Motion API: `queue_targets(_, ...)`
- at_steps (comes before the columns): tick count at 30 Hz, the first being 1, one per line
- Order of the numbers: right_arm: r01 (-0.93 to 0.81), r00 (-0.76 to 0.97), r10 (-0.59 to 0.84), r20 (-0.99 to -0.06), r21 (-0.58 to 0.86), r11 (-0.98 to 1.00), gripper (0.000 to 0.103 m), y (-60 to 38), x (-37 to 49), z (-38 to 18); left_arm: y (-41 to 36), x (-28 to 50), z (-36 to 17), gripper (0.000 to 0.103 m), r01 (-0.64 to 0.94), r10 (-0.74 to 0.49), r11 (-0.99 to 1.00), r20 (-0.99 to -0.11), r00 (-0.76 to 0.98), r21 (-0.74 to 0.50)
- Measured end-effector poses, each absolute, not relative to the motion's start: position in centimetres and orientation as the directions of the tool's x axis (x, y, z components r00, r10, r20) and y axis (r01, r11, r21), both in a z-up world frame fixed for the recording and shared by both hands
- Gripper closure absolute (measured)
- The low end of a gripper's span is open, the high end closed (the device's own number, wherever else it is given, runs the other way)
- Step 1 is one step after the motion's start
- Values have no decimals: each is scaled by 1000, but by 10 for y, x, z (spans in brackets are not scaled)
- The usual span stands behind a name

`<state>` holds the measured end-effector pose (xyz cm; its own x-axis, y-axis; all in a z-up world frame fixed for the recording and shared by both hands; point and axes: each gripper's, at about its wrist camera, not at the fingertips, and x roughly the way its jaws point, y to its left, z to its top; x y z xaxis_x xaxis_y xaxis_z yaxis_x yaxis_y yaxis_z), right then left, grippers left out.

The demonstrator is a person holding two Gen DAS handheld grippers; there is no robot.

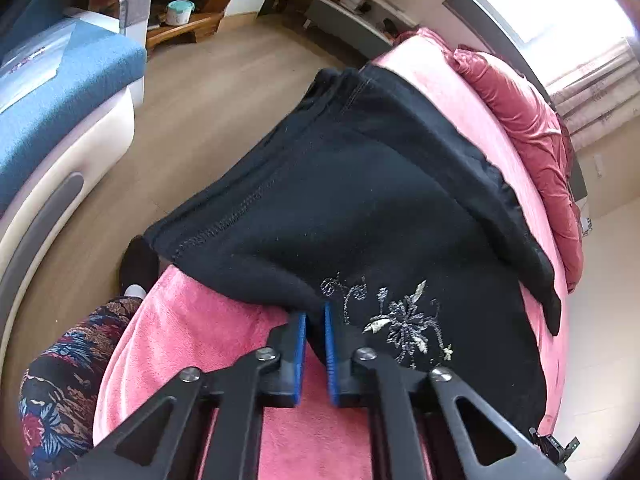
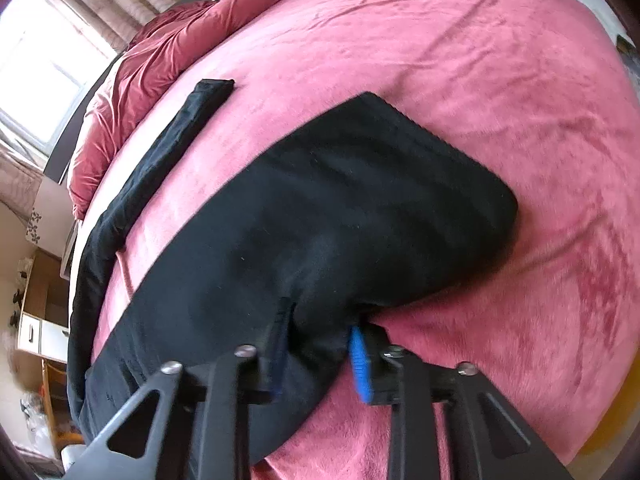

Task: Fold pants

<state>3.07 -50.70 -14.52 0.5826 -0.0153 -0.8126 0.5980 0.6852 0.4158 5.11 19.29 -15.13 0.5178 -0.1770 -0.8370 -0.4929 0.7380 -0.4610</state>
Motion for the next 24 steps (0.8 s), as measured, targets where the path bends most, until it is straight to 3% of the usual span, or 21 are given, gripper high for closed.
queue_targets(12,525,639,-58,-767,381,761,87,-504,-1,-90,193,11,-104,97,-407,-174,774,-781,600,-485)
queue_targets(24,610,555,-90,-827,331,720,88,-529,-60,-118,172,-24,-115,97,-357,-202,839,-843,499,-412)
